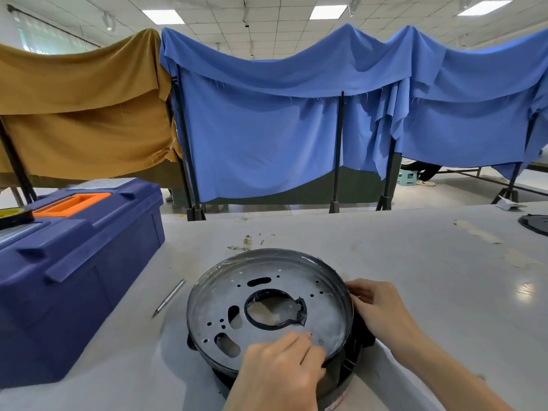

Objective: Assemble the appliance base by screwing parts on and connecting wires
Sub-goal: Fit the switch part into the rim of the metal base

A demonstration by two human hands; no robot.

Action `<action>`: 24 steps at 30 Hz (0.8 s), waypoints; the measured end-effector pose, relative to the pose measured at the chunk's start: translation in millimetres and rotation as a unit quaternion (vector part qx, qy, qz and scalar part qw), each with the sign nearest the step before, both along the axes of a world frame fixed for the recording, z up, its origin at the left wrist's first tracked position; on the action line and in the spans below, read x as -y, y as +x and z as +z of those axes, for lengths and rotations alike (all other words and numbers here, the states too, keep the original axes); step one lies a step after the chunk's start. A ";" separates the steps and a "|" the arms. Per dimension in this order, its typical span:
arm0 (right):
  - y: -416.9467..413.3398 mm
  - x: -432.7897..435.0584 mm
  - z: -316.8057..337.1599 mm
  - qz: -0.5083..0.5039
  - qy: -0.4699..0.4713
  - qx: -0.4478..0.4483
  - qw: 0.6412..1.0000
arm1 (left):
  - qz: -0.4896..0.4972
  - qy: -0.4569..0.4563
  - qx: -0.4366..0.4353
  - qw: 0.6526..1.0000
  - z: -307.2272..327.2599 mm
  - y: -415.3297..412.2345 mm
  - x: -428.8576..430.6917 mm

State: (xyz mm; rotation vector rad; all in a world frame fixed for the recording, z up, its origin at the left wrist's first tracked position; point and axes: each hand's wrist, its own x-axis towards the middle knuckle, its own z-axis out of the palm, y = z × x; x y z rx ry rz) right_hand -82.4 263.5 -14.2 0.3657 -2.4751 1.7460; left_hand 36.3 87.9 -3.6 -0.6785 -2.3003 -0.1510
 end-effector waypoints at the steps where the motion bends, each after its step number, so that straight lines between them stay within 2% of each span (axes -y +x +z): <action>1: 0.6 0.3 -0.3 0.003 -0.005 0.004 1.000 | 0.000 0.002 -0.001 1.000 -0.2 0.8 -1.9; 11: 4.0 -3.3 7.1 -0.021 -0.045 0.076 0.996 | 0.034 -0.035 -0.060 0.997 -6.3 4.0 -18.5; 13: 5.9 -4.0 11.9 0.008 -0.070 0.114 0.991 | 0.042 -0.044 -0.064 0.996 -6.3 4.2 -21.4; 16: 5.1 -5.2 13.9 0.048 -0.107 0.161 0.980 | 0.037 -0.040 -0.042 0.998 -4.5 5.0 -22.4; 20: 4.2 -5.5 9.5 0.048 -0.098 0.131 0.985 | 0.028 -0.025 -0.011 0.999 -1.1 5.5 -19.4; 24: 4.5 -5.6 10.0 0.050 -0.100 0.139 0.984 | 0.006 -0.011 0.011 1.000 4.5 6.9 -13.4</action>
